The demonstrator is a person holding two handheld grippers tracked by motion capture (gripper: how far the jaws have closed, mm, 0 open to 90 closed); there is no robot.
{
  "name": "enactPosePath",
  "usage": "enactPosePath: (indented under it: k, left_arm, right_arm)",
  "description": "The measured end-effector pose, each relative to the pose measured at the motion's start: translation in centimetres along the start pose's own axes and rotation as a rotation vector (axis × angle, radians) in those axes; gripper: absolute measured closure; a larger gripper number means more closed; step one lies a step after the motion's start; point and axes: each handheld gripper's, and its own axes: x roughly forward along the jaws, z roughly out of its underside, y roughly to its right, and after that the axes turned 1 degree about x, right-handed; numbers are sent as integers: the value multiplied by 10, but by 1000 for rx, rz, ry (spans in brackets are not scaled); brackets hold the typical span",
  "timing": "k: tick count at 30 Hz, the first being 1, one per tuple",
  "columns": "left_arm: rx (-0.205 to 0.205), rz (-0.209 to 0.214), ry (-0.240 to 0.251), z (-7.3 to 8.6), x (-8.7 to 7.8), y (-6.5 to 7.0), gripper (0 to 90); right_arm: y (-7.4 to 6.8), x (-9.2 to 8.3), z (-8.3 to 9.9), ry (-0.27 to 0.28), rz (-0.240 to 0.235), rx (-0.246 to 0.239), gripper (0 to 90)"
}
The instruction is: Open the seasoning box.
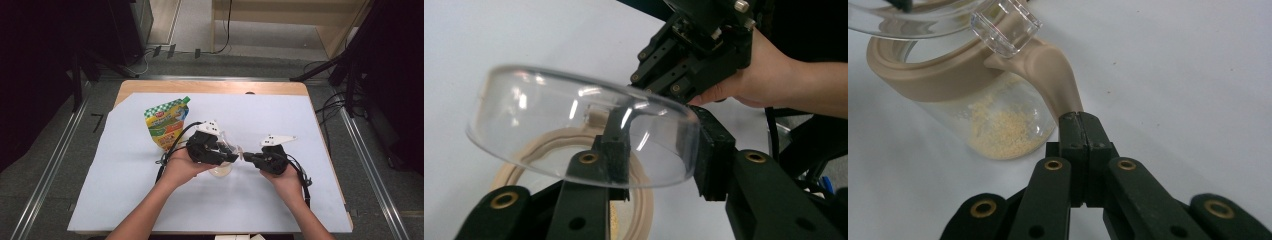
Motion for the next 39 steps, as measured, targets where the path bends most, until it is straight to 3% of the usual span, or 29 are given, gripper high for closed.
enactPosePath:
  k: [4, 13, 19, 24, 35, 39]
  left_arm:
    - [-18, 14, -5, 0, -1, -1, 718]
    - [-14, 4, -41, -4, -2, 3, 735]
    - [-27, 13, -28, -6, 0, 3, 725]
    - [-15, 27, -14, -13, 4, 5, 735]
    - [-43, 64, -9, -16, 8, 0, 690]
    - [-45, 66, -14, -14, 4, 0, 664]
  right_arm:
    - [1, 0, 0, 0, 0, 0, 900]
    - [0, 0, 0, -1, -1, 0, 900]
    - [0, 0, 0, 0, -2, 1, 900]
    - [-1, 0, 0, -1, -2, 3, 900]
    - [0, 0, 1, -2, -3, 0, 900]
    - [2, -2, 0, 8, -5, 4, 862]
